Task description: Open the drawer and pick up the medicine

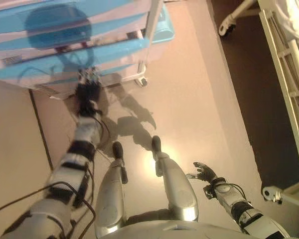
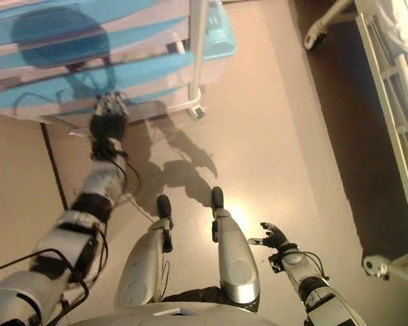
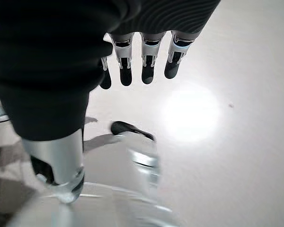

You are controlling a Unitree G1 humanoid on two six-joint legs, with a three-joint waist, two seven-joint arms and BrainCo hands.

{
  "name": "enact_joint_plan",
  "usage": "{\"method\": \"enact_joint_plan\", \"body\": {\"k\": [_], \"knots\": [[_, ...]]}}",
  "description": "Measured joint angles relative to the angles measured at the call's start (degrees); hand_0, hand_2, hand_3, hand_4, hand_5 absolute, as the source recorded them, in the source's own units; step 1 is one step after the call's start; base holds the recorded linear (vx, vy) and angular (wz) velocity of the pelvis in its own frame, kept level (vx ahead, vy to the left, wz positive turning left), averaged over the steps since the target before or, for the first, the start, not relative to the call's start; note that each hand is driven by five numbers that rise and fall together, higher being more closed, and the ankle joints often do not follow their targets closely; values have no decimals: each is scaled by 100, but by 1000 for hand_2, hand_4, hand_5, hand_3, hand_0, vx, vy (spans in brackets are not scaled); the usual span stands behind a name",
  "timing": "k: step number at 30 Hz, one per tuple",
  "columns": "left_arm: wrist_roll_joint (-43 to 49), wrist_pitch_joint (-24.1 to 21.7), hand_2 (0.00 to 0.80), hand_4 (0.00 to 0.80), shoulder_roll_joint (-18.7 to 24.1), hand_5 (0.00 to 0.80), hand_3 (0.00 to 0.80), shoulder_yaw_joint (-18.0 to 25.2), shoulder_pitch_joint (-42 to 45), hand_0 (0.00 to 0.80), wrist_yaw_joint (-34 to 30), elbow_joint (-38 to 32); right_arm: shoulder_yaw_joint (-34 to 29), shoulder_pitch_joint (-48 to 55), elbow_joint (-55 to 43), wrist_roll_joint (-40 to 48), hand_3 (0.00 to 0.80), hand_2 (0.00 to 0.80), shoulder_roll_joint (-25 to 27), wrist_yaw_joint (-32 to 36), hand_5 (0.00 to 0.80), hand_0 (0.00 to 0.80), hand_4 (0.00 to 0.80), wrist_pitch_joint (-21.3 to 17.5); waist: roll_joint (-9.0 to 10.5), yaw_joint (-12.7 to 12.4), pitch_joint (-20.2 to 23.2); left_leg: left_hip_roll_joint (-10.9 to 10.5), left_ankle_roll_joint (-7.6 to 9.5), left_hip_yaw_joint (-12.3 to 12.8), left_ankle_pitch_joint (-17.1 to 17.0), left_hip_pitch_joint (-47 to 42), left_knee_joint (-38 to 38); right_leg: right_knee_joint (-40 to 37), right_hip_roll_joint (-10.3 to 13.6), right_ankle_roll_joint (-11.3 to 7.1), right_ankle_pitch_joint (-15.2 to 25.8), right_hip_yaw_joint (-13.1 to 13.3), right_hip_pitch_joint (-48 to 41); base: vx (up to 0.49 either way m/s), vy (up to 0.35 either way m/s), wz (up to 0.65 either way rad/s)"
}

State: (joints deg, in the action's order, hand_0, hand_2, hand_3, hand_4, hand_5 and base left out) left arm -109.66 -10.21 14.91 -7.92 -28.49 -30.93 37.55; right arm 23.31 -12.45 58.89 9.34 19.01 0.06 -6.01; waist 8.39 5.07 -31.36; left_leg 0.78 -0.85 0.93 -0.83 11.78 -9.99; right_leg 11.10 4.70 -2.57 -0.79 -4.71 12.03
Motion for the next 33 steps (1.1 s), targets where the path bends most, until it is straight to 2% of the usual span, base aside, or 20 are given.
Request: {"method": "enact_joint_plan", "body": {"k": [4, 6, 8, 11, 15, 17, 19, 23, 25, 27, 28, 29, 31, 33], "knots": [[602, 670, 800, 800, -233, 800, 800, -62, 983, 800, -632, -91, -116, -229, 41, -102, 0, 0, -21, -28, 0, 0, 0, 98, -44, -363, -4, 114, -192, -318, -157, -209, 212, -31, -132, 120, -166, -228, -280, -61, -193, 41], [866, 1016, 800, 800, -253, 800, 800, -76, 1455, 800, -918, -80, -200, -290, 43, -174, 0, 0, -27, -23, 0, 0, 0, 114, -63, -466, -5, 202, -299, -505, -264, -326, 351, -75, -226, 219, -208, -396, -443, -54, -114, 39], [1077, 1299, 800, 800, -242, 800, 800, -73, 1808, 800, -1253, -25, -367, -323, 61, -213, 0, 0, -3, -16, 0, 0, 0, 154, -116, -648, 1, 289, -375, -575, -347, -391, 477, -87, -285, 266, -222, -461, -485, -50, -77, 21], [1591, 1810, 800, 800, -186, 800, 800, -58, 2229, 800, -1920, 421, -570, -367, 168, -394, 0, 0, 65, 49, 0, 0, 0, 240, -339, -821, 40, 391, -464, -704, -441, -476, 618, -90, -366, 350, -280, -612, -575, -30, -57, 21], [2249, 2339, 800, 800, -227, 800, 800, 120, 2646, 800, -2348, 1080, -788, -318, 293, -536, 0, 0, 155, 140, 0, 0, 0, 252, -747, -966, 227, 428, -515, -831, -502, -551, 709, -97, -412, 383, -297, -716, -662, 8, -24, 12], [2643, 2465, 800, 800, -316, 800, 800, 320, 2734, 800, -2336, 1442, -884, -215, 341, -627, 0, 0, 240, 153, 0, 0, 0, 250, -1016, -1005, 423, 427, -522, -897, -527, -580, 739, -136, -419, 397, -292, -795, -735, 45, 10, 18], [2921, 2508, 800, 800, -437, 800, 800, 508, 2882, 800, -2260, 1745, -965, -86, 436, -630, 0, 0, 239, 159, 0, 0, 0, 231, -1176, -1012, 692, 421, -522, -926, -527, -613, 740, -220, -421, 392, -320, -873, -835, 78, 31, 20], [3439, 2472, 800, 800, -531, 800, 800, 952, 3033, 800, -1743, 2010, -1137, 142, 653, -680, 0, 0, 237, 176, 0, 0, 0, 209, -1218, -1078, 1217, 427, -539, -925, -541, -621, 723, -195, -423, 462, -439, -995, -880, 70, 60, 17], [3887, 2260, 800, 800, -477, 800, 800, 1232, 3000, 800, -1261, 2327, -1300, 264, 828, -776, 0, 0, 227, 164, 0, 0, 0, 174, -1242, -1082, 1375, 413, -532, -874, -558, -708, 732, -202, -418, 486, -489, -1012, -1002, 99, 114, 21], [4571, 1818, 797, 797, -266, 797, 797, 1282, 3057, 797, -608, 2823, -1358, 441, 916, -852, 0, 0, 236, 121, 0, 0, 0, 112, -1267, -1089, 1606, 390, -513, -842, -527, -727, 736, -194, -396, 492, -531, -1019, -1021, 115, 91, 12], [4826, 1682, 138, 138, -152, 138, 138, 1279, 3112, 138, -374, 3031, -1356, 494, 966, -879, 0, 0, 233, 107, 0, 0, 0, 91, -1274, -1092, 1680, 378, -502, -829, -492, -728, 726, -187, -388, 484, -535, -1009, -1017, 131, 86, 1], [5272, 1407, 0, 0, -75, 0, 0, 1278, 3155, 0, -48, 3260, -1358, 555, 1030, -946, 0, 0, 232, 13, 0, 0, 0, 87, -1287, -1077, 1746, 348, -478, -828, -442, -737, 732, -186, -362, 473, -540, -1006, -1036, 129, 80, -1], [5997, 1045, 0, 0, 17, 0, 0, 1268, 3250, 0, 656, 3444, -1359, 671, 1145, -1127, 0, 0, 225, -258, 0, 0, 0, 112, -1290, -1073, 1860, 279, -400, -824, -456, -748, 732, -143, -301, 421, -572, -988, -1032, 124, 64, 3], [6803, 679, 0, 0, 53, 0, 0, 1211, 3320, 0, 1526, 3484, -1421, 736, 1249, -1282, 0, 0, 223, -737, 0, 0, 0, 316, -1257, -1072, 1910, 201, -347, -815, -461, -815, 740, -86, -246, 355, -613, -969, -1056, 103, 38, 2]]}}
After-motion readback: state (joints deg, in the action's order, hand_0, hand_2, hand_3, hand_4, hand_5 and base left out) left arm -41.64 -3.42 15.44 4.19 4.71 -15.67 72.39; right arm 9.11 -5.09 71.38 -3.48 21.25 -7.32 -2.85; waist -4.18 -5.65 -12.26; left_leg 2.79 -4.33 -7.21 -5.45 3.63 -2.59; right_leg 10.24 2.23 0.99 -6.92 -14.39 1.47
